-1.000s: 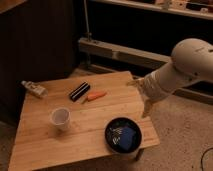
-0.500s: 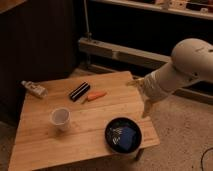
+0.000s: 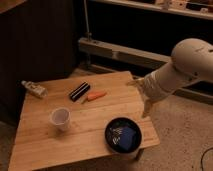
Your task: Place the eraser in the ceramic cup
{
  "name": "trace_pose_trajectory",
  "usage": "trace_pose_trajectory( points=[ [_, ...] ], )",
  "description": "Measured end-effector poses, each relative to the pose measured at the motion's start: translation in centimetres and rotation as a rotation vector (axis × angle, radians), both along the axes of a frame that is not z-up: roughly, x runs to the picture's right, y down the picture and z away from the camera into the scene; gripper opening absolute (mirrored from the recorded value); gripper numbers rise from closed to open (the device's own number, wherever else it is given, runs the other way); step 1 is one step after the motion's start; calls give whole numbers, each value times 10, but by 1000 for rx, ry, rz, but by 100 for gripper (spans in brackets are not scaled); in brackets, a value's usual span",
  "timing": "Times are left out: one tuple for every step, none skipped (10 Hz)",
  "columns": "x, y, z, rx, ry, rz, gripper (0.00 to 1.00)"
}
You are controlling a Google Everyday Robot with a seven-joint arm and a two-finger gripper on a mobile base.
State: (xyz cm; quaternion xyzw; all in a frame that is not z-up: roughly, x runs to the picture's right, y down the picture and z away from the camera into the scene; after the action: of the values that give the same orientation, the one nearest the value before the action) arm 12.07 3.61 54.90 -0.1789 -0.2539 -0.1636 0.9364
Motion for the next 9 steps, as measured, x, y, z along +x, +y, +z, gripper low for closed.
trace_pose_trajectory(
  points=[
    [0, 0, 0, 0, 0, 0, 80],
    [0, 0, 0, 0, 0, 0, 80],
    [1, 0, 1, 0, 2, -2, 80],
    [2, -3, 4, 3, 16, -18, 80],
    [-3, -11, 11, 11, 25, -42, 80],
    [-7, -27, 24, 25, 32, -72, 80],
    [-13, -48, 40, 41, 30, -101, 80],
    [-25, -64, 51, 51, 21, -130, 80],
    [-43, -78, 63, 61, 11, -164, 80]
  ],
)
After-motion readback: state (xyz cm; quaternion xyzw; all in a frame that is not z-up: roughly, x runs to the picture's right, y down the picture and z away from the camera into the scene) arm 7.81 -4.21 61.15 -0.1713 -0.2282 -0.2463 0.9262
